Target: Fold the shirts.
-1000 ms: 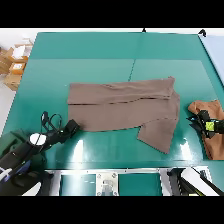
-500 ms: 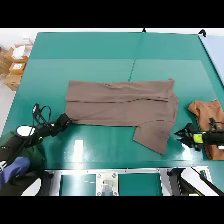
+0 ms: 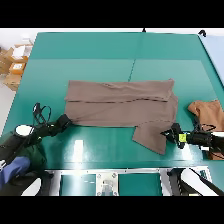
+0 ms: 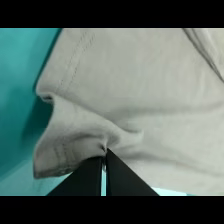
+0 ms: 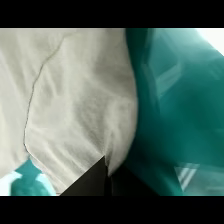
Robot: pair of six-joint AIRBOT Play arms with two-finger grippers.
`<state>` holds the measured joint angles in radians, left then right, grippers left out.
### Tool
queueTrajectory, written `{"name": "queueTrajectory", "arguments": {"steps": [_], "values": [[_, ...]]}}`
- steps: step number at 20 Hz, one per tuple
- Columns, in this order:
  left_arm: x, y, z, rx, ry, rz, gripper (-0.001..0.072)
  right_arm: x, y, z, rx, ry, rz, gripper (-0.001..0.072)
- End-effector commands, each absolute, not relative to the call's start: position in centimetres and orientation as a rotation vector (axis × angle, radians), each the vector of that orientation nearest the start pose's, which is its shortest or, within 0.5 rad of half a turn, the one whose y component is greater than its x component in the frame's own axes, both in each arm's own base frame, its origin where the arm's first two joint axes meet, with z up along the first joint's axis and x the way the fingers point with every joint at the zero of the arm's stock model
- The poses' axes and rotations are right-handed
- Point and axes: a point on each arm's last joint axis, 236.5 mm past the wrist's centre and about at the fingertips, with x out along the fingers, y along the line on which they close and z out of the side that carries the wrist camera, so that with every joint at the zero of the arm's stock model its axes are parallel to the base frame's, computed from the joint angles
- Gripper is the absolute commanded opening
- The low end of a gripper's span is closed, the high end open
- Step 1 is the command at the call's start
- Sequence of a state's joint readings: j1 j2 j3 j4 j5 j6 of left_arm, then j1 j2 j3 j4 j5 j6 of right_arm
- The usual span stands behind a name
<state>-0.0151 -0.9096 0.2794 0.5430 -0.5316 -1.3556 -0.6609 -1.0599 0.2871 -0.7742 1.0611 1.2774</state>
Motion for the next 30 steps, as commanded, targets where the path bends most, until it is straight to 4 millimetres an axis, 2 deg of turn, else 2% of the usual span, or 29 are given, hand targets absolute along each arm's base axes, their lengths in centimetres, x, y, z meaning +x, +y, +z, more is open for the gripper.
{"name": "queueTrajectory", "arguments": {"steps": [1, 3, 6, 7, 9, 11, 13, 16, 18, 21, 23, 26, 28, 29, 30], "values": [[26.6, -11.4, -8.4, -0.736, 1.166, -0.152, 0.0029, 22.4, 2.4, -10.0, 1.166, 1.32, -0.038, 0.002], [25.1, -9.8, -7.9, -0.581, 1.285, -0.126, 0.0028, 21.4, 1.6, -9.4, 1.124, 1.354, -0.087, 0.002], [24.3, -7.6, -5.7, -0.407, 1.363, -0.112, 0.0029, 18.6, -0.3, -9.6, 1.016, 1.412, -0.222, 0.002], [24.1, -7.5, -5.3, -0.391, 1.378, -0.116, 0.0029, 18.3, -0.6, -9.3, 0.986, 1.407, -0.234, 0.0019], [24.2, -7.7, -4.4, -0.388, 1.385, -0.129, 0.0029, 18.9, -1.0, -7.7, 0.956, 1.365, -0.222, 0.002], [25.2, -7.8, -3.0, -0.383, 1.353, -0.139, 0.0029, 21.1, -1.3, -5.2, 0.949, 1.296, -0.178, 0.002], [27.1, -7.9, -1.1, -0.388, 1.287, -0.15, 0.0029, 23.9, -0.7, -2.1, 0.936, 1.214, -0.102, 0.002], [31.2, -8.5, 1.4, -0.404, 1.223, -0.176, 0.0029, 29.6, 0.0, 2.5, 0.885, 1.074, -0.014, 0.0019], [34.1, -9.0, 2.2, -0.401, 1.213, -0.204, 0.0029, 33.1, 0.0, 3.8, 0.858, 1.051, 0.008, 0.0019], [39.4, -9.3, 2.4, -0.407, 1.195, -0.219, 0.0029, 38.6, 0.0, 3.1, 0.849, 1.064, 0.03, 0.0019], [43.0, -10.2, 1.6, -0.43, 1.174, -0.255, 0.0029, 41.7, 0.2, 0.9, 0.856, 1.114, 0.036, 0.002], [47.5, -12.2, -1.7, -0.525, 1.172, -0.31, 0.003, 45.1, 0.4, -3.6, 0.882, 1.19, 0.022, 0.002], [49.3, -12.9, -4.2, -0.583, 1.184, -0.315, 0.0032, 46.5, 0.1, -5.9, 0.902, 1.216, 0.009, 0.0021], [50.2, -13.0, -4.7, -0.605, 1.169, -0.306, 0.0108, 47.2, -0.3, -6.3, 0.904, 1.216, 0.007, 0.0045], [50.9, -12.7, -4.6, -0.605, 1.143, -0.294, 0.0403, 47.8, -0.8, -6.0, 0.904, 1.202, 0.005, 0.0162]]}}
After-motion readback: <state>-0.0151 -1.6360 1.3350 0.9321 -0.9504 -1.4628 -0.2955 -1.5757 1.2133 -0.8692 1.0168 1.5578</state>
